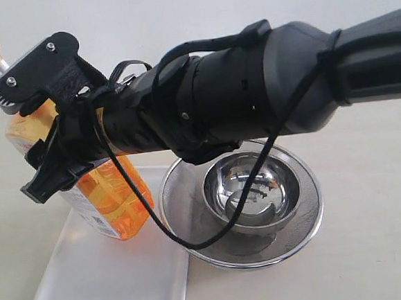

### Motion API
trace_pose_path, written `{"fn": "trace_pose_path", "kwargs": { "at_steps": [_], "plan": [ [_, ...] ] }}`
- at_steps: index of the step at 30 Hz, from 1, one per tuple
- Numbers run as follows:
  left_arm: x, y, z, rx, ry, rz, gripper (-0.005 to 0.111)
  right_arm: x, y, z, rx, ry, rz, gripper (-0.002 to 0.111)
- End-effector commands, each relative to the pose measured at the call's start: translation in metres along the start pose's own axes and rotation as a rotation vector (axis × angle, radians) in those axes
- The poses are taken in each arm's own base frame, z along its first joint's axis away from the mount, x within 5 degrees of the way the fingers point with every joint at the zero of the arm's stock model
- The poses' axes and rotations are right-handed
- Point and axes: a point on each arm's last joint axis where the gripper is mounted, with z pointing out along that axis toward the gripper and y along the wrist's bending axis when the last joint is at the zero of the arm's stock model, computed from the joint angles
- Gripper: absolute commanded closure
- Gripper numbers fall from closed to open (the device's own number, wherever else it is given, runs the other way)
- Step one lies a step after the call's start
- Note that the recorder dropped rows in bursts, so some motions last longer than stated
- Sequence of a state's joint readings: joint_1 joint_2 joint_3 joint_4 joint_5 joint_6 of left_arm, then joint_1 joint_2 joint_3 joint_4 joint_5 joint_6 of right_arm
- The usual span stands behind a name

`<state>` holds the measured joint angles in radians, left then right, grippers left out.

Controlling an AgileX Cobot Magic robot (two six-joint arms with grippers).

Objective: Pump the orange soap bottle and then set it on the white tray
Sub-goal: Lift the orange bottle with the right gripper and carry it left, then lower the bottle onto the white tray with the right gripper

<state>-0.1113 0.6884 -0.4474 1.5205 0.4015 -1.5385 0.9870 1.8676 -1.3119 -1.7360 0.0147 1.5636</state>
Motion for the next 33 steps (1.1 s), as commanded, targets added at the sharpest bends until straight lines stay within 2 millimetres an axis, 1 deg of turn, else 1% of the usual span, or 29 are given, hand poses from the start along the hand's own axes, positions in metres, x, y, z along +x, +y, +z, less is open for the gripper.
{"fn": "trace_pose_path", "kwargs": {
  "at_steps": [1,6,13,18,21,25,26,28,31,33],
  "plan": [
    [0.003,-0.005,-0.007,0.082,-0.011,0.065,0.102,-0.007,-0.003,-0.002,0.020,-0.022,-0.009,0.108],
    [0.006,-0.004,-0.009,0.088,-0.002,0.095,0.102,-0.005,-0.003,0.000,0.021,-0.013,-0.015,0.108],
    [0.006,-0.004,-0.009,0.088,-0.002,0.100,0.102,0.006,0.000,0.010,0.010,0.018,-0.012,0.108],
    [0.006,-0.004,-0.009,0.088,-0.002,0.100,0.102,0.007,0.000,0.011,0.008,0.022,-0.012,0.107],
    [0.006,-0.004,-0.009,0.088,-0.002,0.100,0.102,0.007,0.000,0.011,0.005,0.022,-0.012,0.092],
    [0.006,-0.004,-0.009,0.088,-0.002,0.105,0.102,0.007,0.000,0.011,0.013,0.022,-0.005,0.058],
    [0.006,-0.004,-0.009,0.088,-0.002,0.105,0.102,0.007,-0.001,0.011,0.017,0.022,0.000,0.053],
    [0.006,-0.004,-0.009,0.088,-0.002,0.105,0.102,0.007,-0.002,0.011,0.026,0.022,0.020,0.045],
    [0.006,-0.005,-0.009,0.093,-0.003,0.105,0.102,0.007,-0.002,0.011,0.032,0.022,0.022,0.037],
    [0.006,-0.005,-0.009,0.093,-0.003,0.105,0.102,0.007,-0.003,0.011,0.037,0.021,0.027,0.035]
  ]
}}
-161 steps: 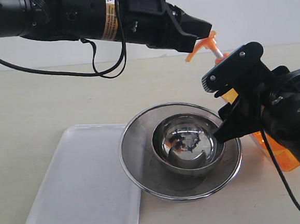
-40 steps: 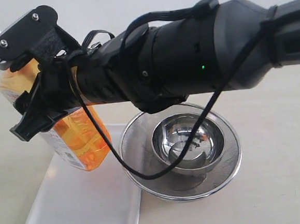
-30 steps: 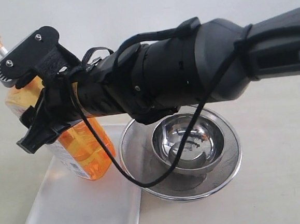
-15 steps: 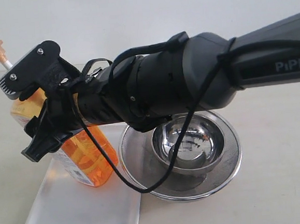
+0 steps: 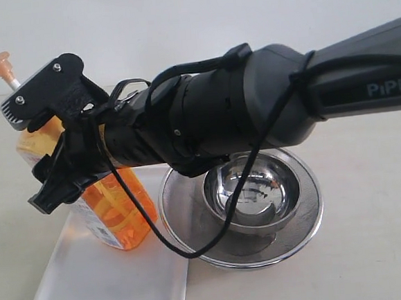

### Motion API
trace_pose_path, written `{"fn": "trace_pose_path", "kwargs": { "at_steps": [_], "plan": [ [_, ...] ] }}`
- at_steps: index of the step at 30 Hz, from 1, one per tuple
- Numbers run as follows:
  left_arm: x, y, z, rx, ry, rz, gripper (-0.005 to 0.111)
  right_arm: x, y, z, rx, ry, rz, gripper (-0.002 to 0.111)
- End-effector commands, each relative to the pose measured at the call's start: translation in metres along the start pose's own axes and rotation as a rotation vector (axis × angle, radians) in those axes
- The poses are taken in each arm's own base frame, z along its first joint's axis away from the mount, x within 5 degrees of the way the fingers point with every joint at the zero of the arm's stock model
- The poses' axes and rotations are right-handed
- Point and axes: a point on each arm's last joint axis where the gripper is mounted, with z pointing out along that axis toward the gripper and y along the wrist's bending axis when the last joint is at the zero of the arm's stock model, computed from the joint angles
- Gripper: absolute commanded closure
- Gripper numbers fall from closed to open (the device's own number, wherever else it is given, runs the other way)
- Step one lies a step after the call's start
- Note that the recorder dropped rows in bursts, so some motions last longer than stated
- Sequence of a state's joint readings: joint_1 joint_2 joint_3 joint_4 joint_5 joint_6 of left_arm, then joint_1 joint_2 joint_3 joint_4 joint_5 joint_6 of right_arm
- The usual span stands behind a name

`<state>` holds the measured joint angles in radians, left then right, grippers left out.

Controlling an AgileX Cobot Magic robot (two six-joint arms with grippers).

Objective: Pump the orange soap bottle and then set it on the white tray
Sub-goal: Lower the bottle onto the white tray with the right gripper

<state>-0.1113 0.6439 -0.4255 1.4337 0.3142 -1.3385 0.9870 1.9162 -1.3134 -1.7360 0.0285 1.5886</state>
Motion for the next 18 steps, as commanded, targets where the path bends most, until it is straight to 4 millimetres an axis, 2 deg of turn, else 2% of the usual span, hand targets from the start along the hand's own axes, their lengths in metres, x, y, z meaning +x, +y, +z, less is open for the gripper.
{"fn": "trace_pose_path", "kwargs": {
  "at_steps": [1,10,18],
  "plan": [
    [0.001,0.000,-0.001,0.004,-0.001,-0.006,0.102,-0.008,-0.004,-0.004,0.030,-0.025,0.004,0.034],
    [0.001,0.000,-0.001,0.002,-0.002,0.005,0.102,-0.013,-0.004,-0.009,0.027,-0.041,0.013,0.034],
    [0.001,0.000,-0.001,0.002,-0.002,0.005,0.102,-0.036,-0.007,-0.039,0.020,-0.115,0.028,0.034]
  ]
}}
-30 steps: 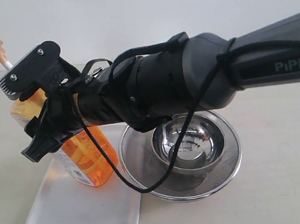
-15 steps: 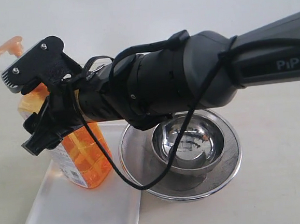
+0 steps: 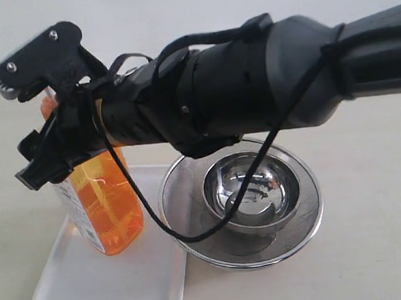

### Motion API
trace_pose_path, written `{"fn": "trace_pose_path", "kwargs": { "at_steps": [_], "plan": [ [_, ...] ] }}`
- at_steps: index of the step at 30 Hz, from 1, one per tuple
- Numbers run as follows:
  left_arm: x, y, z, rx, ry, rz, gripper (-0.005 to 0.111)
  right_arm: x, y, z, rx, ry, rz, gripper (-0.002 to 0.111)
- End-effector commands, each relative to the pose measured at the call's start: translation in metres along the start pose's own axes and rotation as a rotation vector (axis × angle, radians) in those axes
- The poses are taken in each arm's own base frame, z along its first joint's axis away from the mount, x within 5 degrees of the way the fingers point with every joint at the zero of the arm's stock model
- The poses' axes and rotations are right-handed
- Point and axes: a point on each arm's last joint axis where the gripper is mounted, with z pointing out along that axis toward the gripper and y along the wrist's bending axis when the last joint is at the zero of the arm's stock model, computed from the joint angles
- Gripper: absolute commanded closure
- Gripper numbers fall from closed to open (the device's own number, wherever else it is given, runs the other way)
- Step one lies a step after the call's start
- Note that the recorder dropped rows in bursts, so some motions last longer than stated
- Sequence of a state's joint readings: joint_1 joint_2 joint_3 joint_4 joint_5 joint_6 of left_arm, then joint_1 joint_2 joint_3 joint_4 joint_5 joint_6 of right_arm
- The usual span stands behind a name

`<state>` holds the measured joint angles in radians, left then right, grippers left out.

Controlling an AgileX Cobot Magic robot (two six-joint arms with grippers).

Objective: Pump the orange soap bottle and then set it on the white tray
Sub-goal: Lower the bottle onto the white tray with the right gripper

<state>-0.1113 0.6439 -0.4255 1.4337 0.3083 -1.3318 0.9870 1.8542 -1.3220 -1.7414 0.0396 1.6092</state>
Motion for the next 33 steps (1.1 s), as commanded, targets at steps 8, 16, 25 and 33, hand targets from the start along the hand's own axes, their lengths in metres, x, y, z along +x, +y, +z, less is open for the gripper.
{"fn": "trace_pose_path", "kwargs": {
  "at_steps": [8,16,25,33],
  "plan": [
    [0.001,0.000,-0.001,0.005,-0.003,-0.002,0.102,-0.010,-0.006,-0.055,0.028,-0.050,0.015,0.034],
    [0.002,-0.010,-0.002,0.113,-0.001,-0.085,0.102,0.013,-0.009,-0.091,0.072,-0.015,0.030,0.034],
    [0.021,-0.036,0.018,0.298,0.120,-0.153,0.102,0.028,-0.020,-0.090,0.223,0.032,-0.042,0.107],
    [0.041,-0.056,0.047,0.386,0.285,-0.157,0.102,0.032,-0.028,-0.081,0.314,0.061,-0.088,0.109]
  ]
}}
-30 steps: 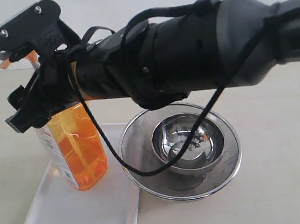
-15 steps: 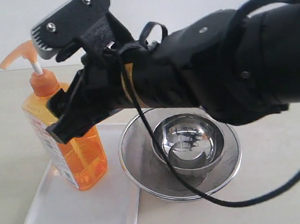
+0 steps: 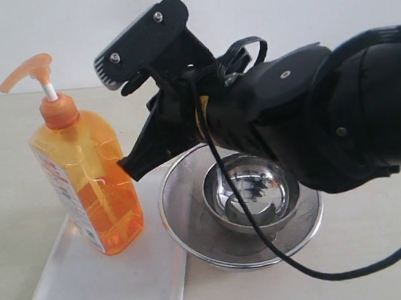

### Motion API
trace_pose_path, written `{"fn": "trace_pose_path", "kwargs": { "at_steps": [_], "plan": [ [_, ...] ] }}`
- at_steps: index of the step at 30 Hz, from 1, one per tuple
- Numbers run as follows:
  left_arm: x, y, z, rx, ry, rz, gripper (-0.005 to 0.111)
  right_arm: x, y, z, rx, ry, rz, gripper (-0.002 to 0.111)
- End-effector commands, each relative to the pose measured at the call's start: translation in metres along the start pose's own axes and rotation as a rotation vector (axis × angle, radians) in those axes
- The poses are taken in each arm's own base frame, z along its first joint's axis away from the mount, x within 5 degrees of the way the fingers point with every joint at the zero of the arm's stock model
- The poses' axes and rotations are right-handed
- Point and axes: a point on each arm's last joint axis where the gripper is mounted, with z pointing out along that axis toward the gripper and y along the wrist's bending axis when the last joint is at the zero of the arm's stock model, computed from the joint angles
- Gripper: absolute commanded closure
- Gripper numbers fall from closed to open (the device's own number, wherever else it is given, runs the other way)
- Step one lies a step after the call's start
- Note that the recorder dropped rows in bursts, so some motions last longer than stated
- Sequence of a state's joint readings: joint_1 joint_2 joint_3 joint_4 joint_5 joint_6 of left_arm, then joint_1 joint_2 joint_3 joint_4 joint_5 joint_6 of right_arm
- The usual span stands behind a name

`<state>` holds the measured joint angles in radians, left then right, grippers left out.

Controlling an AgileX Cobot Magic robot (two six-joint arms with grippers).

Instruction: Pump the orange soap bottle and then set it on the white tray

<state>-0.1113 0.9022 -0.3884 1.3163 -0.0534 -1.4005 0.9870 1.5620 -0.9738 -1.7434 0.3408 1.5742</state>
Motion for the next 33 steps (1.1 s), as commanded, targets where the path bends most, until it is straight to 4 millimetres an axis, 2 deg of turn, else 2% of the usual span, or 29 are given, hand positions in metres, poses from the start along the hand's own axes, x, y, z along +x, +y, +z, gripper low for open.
{"fn": "trace_pose_path", "kwargs": {
  "at_steps": [1,14,19,25,29,33],
  "plan": [
    [0.003,-0.002,0.015,0.028,0.058,-0.012,0.102,0.001,0.000,0.007,0.021,0.011,-0.057,0.109],
    [0.000,-0.004,0.018,0.049,0.060,-0.006,0.102,-0.001,0.015,0.042,-0.012,0.034,-0.096,0.109],
    [-0.003,-0.008,0.023,0.091,0.059,0.024,0.102,0.000,0.017,0.043,-0.030,0.037,-0.094,0.109],
    [0.005,-0.008,0.037,0.102,0.121,0.006,0.102,0.000,0.019,0.043,-0.048,0.036,-0.094,0.109],
    [0.004,-0.016,0.038,0.206,0.091,0.081,0.102,0.000,0.021,0.043,-0.075,0.035,-0.093,0.109],
    [0.004,-0.017,0.042,0.221,0.082,0.074,0.102,0.000,0.022,0.043,-0.082,0.035,-0.093,0.109]
  ]
}}
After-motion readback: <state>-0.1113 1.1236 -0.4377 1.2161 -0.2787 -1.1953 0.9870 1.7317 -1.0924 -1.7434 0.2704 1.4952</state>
